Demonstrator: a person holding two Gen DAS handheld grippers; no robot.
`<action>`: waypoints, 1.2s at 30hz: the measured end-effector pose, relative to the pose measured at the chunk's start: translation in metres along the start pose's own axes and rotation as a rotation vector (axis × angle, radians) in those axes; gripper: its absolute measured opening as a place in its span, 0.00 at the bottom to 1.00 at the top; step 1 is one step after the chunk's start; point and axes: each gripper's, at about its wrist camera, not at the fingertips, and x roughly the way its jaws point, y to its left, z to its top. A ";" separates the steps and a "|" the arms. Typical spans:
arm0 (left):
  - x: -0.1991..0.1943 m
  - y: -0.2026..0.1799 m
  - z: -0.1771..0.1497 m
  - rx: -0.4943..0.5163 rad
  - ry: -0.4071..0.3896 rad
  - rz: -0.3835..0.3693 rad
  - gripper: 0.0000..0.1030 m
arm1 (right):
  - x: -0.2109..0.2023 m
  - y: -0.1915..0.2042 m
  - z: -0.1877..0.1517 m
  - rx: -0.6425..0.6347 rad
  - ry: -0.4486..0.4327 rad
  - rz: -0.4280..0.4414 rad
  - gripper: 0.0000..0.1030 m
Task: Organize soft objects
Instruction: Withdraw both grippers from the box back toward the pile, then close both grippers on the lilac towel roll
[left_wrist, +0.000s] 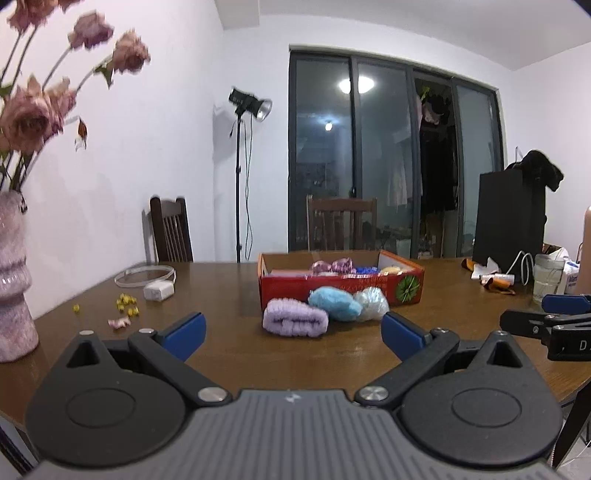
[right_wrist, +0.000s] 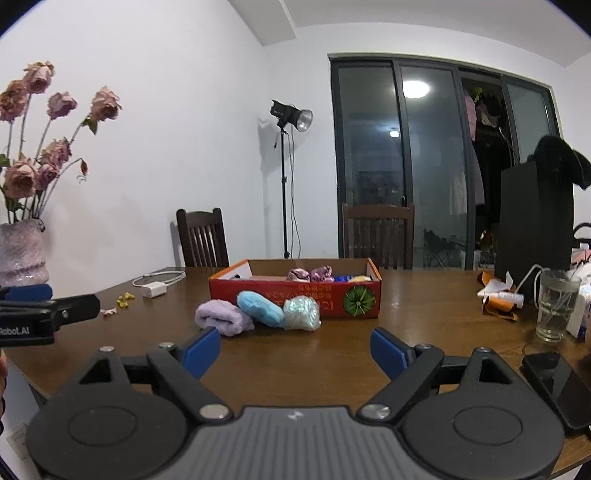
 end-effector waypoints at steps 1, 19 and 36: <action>0.005 0.001 -0.001 -0.005 0.014 0.002 1.00 | 0.005 -0.001 -0.001 0.005 0.012 -0.004 0.86; 0.184 0.049 0.022 -0.067 0.179 -0.044 0.76 | 0.174 0.001 0.012 0.179 0.237 0.217 0.59; 0.242 0.079 0.000 -0.312 0.427 -0.269 0.27 | 0.288 0.023 0.004 0.457 0.395 0.324 0.20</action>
